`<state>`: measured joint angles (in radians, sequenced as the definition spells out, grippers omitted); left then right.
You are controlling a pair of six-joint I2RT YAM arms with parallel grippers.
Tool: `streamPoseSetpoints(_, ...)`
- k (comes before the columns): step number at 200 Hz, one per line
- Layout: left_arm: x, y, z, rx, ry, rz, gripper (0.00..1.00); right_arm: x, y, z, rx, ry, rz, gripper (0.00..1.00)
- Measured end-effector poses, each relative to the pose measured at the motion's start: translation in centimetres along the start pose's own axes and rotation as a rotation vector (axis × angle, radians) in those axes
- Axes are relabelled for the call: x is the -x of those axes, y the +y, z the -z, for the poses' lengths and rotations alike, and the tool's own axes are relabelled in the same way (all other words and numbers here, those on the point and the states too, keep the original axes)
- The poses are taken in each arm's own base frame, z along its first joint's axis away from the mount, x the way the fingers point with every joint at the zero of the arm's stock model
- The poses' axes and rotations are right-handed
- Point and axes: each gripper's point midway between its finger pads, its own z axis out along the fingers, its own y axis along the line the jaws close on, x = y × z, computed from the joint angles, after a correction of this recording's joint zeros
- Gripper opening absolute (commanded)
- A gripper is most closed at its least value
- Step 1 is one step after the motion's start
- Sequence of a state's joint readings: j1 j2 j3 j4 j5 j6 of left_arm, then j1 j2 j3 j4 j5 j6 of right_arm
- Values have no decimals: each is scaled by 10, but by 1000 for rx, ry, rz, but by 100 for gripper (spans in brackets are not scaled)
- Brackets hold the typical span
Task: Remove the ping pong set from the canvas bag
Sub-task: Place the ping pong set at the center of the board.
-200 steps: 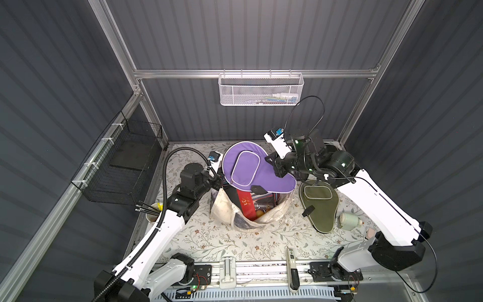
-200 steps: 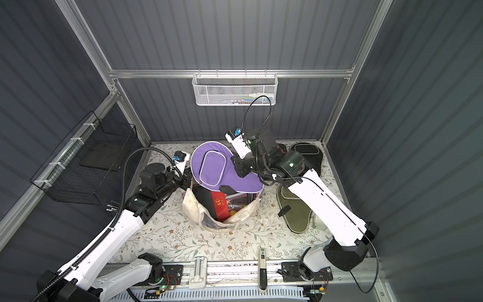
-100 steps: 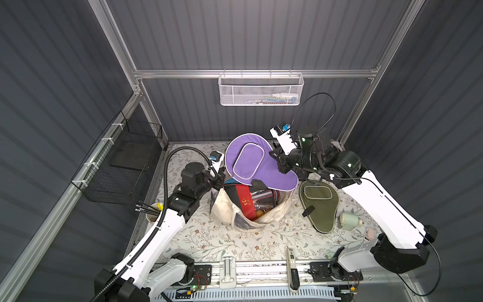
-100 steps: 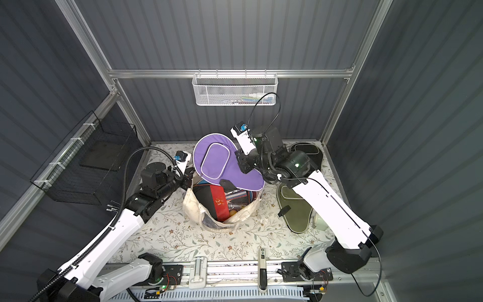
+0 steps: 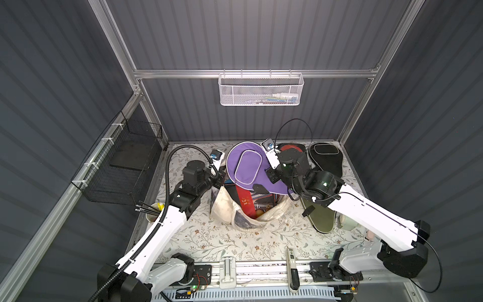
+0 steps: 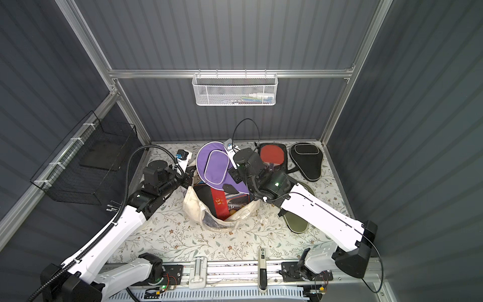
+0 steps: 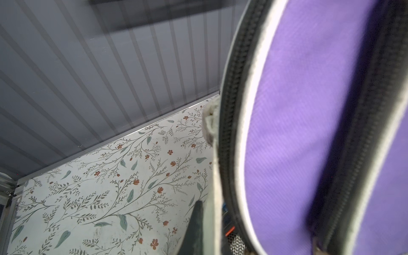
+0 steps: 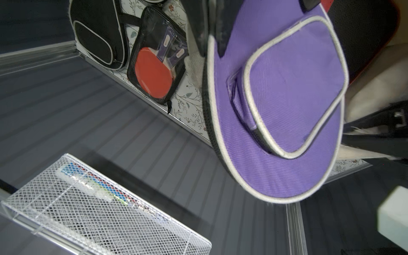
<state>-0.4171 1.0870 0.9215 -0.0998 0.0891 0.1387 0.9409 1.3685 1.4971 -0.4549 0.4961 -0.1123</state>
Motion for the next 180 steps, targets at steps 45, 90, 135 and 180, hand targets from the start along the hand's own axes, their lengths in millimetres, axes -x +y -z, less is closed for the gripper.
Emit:
streamPoseSetpoints(45, 1, 0, -4, -5, 4, 1, 0, 13, 2, 15, 59, -38, -18, 0)
streamPoseSetpoints(90, 0, -2, -6, -17, 7, 1, 0, 56, -31, 55, 73, -133, -99, 0)
streamPoseSetpoints(135, 0, -4, -7, -28, 10, 2, 0, 56, -131, 96, -33, -190, -345, 0)
streamPoseSetpoints(180, 0, -5, -4, -38, 26, 5, 0, 13, -200, 100, -116, -150, -607, 0)
